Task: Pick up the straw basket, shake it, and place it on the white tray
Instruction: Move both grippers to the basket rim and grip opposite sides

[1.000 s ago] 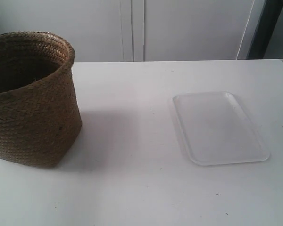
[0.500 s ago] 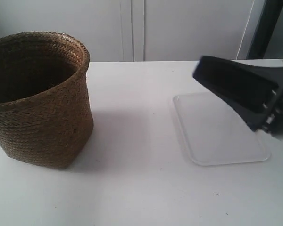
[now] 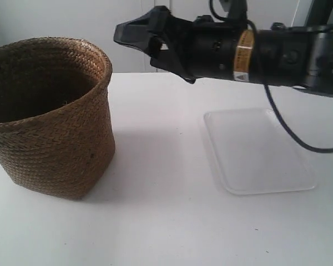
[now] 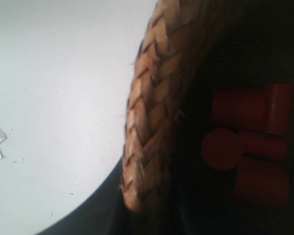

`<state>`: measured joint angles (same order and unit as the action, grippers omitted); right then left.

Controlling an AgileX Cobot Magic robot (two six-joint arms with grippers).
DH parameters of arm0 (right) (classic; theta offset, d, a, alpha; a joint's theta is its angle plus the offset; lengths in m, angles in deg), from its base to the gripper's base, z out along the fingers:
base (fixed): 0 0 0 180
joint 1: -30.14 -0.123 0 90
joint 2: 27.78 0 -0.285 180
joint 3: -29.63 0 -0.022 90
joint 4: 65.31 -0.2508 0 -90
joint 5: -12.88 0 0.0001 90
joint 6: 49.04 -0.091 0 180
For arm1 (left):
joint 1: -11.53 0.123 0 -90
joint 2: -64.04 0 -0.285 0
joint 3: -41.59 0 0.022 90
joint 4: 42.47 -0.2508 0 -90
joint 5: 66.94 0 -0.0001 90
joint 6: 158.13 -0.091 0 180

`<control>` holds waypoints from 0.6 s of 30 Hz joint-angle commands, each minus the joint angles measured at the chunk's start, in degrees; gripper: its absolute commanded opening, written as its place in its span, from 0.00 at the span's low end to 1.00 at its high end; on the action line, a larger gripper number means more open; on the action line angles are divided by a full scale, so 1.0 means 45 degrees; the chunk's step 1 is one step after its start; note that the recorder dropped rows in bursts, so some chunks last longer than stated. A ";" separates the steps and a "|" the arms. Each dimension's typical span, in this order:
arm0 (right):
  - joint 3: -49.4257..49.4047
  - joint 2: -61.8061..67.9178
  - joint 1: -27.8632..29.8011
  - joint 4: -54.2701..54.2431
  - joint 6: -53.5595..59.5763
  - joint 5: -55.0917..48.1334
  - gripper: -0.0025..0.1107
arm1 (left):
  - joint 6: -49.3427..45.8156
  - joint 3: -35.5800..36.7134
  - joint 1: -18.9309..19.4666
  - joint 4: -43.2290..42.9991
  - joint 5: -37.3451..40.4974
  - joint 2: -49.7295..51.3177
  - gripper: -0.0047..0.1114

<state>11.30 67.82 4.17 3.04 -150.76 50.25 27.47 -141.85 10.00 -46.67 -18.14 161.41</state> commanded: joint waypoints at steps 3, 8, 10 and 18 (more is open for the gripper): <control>0.2292 0.1841 -0.0964 0.0161 -0.0280 -0.3001 0.75 | -0.0289 0.0012 -0.0100 0.0254 0.0348 0.0010 0.05; 0.3523 0.3362 -0.1237 0.0180 -0.0449 -0.3582 0.75 | -0.0317 0.0012 -0.0100 0.0432 0.0306 0.0010 0.05; 0.3857 0.4008 -0.1237 0.0180 -0.0631 -0.3585 0.75 | -0.0354 0.0012 -0.0100 0.0492 0.0247 0.0010 0.05; 0.4813 0.5534 -0.1425 0.0312 -0.0868 -0.1728 0.70 | -0.0514 0.0012 -0.0100 0.0740 0.0009 0.0010 0.05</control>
<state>31.33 92.03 -1.54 3.52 -154.58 40.42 26.27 -141.85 10.00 -45.02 -19.21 161.41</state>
